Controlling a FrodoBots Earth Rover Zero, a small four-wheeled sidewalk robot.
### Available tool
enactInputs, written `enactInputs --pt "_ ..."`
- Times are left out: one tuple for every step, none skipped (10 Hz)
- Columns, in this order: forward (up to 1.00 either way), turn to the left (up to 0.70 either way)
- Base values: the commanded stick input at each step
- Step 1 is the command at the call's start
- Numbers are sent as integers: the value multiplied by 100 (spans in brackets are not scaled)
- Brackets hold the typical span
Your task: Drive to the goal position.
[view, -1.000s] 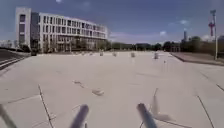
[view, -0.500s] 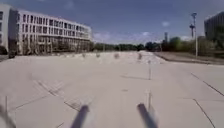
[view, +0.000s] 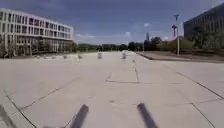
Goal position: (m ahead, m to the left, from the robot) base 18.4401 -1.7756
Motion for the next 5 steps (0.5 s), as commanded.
enactInputs --pt "70 0" --pt "70 0" --pt "70 0" --pt "70 0" --pt "70 0"
